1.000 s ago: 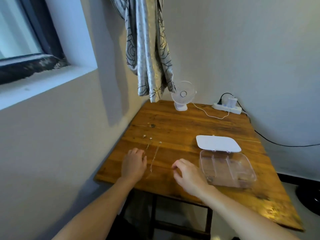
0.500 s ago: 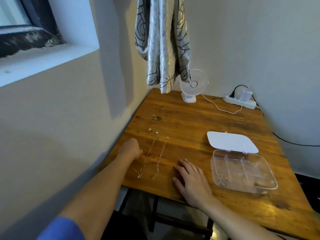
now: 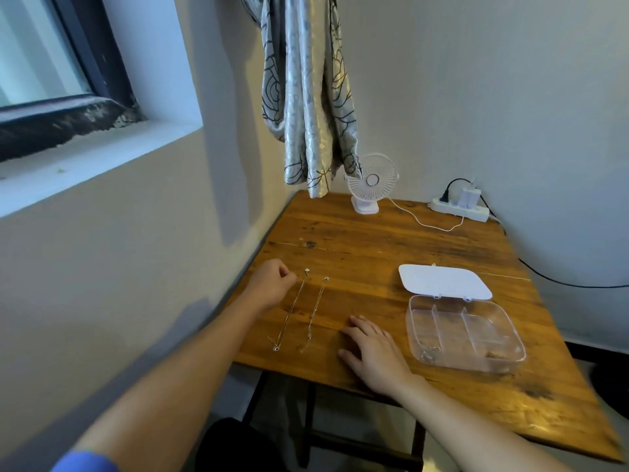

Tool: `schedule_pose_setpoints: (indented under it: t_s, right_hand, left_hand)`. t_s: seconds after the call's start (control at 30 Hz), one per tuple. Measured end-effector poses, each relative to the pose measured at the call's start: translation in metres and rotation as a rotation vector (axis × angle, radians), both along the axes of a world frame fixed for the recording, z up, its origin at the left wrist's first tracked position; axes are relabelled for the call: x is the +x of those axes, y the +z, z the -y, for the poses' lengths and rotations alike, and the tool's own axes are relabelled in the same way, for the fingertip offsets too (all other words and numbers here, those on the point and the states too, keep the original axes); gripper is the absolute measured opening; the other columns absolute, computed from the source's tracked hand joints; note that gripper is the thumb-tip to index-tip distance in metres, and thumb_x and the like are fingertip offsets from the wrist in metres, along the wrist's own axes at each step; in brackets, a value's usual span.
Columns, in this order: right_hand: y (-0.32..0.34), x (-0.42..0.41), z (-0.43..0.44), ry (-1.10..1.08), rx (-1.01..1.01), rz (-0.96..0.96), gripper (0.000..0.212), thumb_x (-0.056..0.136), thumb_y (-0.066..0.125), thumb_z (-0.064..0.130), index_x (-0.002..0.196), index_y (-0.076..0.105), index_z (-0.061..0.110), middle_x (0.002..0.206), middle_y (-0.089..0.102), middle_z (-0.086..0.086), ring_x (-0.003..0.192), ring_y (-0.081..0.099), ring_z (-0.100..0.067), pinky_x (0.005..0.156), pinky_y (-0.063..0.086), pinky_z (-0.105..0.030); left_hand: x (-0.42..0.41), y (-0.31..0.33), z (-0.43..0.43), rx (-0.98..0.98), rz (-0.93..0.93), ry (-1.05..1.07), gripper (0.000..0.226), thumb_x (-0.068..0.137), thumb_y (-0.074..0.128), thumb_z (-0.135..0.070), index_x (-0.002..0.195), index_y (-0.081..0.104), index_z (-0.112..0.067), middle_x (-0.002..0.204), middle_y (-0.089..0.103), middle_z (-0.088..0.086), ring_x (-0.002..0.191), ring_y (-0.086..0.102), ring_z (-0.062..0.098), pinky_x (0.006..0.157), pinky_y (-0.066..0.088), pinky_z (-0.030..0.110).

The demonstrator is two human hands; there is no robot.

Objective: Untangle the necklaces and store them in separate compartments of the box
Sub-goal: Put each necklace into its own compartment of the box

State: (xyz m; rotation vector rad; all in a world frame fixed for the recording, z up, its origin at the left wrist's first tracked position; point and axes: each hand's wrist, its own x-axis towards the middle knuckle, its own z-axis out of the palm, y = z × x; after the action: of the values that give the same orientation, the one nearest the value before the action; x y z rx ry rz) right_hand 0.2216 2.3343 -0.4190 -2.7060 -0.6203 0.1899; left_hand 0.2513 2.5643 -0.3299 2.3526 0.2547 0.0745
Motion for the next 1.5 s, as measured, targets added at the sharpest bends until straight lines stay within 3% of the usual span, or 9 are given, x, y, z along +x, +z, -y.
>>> schedule_pose_setpoints:
  t_s: [0.1,0.27,0.4,0.57,0.7,1.13,1.23,1.33,1.5]
  right_hand:
    - [0.020,-0.003,0.015,-0.051,0.180,-0.033,0.039,0.094,0.055,0.043,0.129,0.054,0.027,0.129,0.058,0.007,0.118,0.056,-0.012,0.097,0.049,-0.028]
    - [0.058,-0.004,0.071,-0.229,0.430,0.304,0.026,0.093,0.061,0.026,0.118,0.064,0.021,0.111,0.066,0.009,0.097,0.062,-0.006,0.078,0.049,-0.014]
    - [0.064,0.007,0.138,-0.507,0.382,0.495,0.031,0.090,0.063,0.020,0.121,0.062,0.015,0.122,0.065,-0.006,0.111,0.059,-0.025,0.080,0.049,-0.029]
    - [0.028,0.004,0.186,-0.734,0.426,0.234,0.052,0.095,0.054,0.041,0.139,0.043,0.016,0.141,0.050,-0.010,0.125,0.049,-0.031,0.096,0.044,-0.042]
    - [-0.003,-0.010,0.192,-0.729,0.656,0.159,0.056,0.093,0.050,0.053,0.138,0.043,0.021,0.128,0.058,-0.005,0.110,0.056,-0.023,0.084,0.043,-0.034]
    - [-0.020,-0.005,0.192,-0.779,0.639,0.253,0.046,0.095,0.049,0.045,0.137,0.042,0.028,0.124,0.058,0.006,0.108,0.055,-0.013,0.086,0.050,-0.033]
    - [-0.023,-0.004,0.192,-0.796,0.609,0.234,0.052,0.095,0.047,0.047,0.142,0.039,0.025,0.134,0.055,0.002,0.119,0.052,-0.018,0.094,0.048,-0.036]
    - [-0.022,-0.004,0.192,-0.807,0.596,0.214,0.055,0.096,0.046,0.048,0.144,0.036,0.025,0.139,0.052,0.001,0.123,0.050,-0.020,0.097,0.047,-0.038]
    - [-0.021,-0.003,0.189,-0.819,0.568,0.200,0.054,0.095,0.044,0.049,0.144,0.036,0.027,0.139,0.052,0.001,0.123,0.050,-0.021,0.098,0.048,-0.042]
  left_hand:
    - [-0.007,0.025,0.025,-0.147,0.069,-0.030,0.009,0.091,0.055,-0.021,0.085,0.056,-0.016,0.079,0.059,0.002,0.069,0.055,0.012,0.057,0.041,0.021]
    - [-0.019,0.046,0.078,-0.439,0.103,-0.123,0.010,0.094,0.050,-0.018,0.093,0.057,-0.011,0.083,0.072,0.005,0.082,0.068,0.018,0.080,0.055,0.037]
    - [-0.025,0.048,0.140,-0.511,0.110,-0.193,0.012,0.097,0.043,-0.016,0.100,0.052,-0.008,0.071,0.068,0.011,0.065,0.067,0.021,0.073,0.058,0.038]
    - [-0.015,0.036,0.203,-0.469,0.088,-0.206,0.006,0.098,0.044,-0.021,0.098,0.048,-0.016,0.086,0.060,0.011,0.059,0.054,0.015,0.045,0.046,0.019]
    - [-0.001,0.023,0.238,-0.456,0.042,-0.177,0.006,0.098,0.044,-0.023,0.100,0.047,-0.018,0.095,0.058,0.009,0.071,0.053,0.015,0.047,0.044,0.020]
    - [0.052,-0.006,0.264,-0.377,-0.014,-0.093,0.008,0.098,0.045,-0.021,0.102,0.049,-0.015,0.093,0.059,0.010,0.073,0.054,0.018,0.052,0.045,0.024]
    - [0.054,-0.016,0.258,-0.245,-0.012,-0.126,0.003,0.095,0.052,-0.017,0.095,0.054,-0.015,0.087,0.061,0.008,0.070,0.060,0.016,0.056,0.050,0.024]
    - [0.047,-0.028,0.252,0.146,0.088,-0.262,0.006,0.090,0.058,-0.016,0.085,0.058,-0.017,0.082,0.061,0.003,0.069,0.058,0.014,0.055,0.047,0.021]
    - [0.034,-0.044,0.238,0.559,0.286,-0.405,0.014,0.089,0.060,-0.024,0.097,0.067,-0.015,0.104,0.056,0.001,0.088,0.050,0.013,0.077,0.051,0.026]
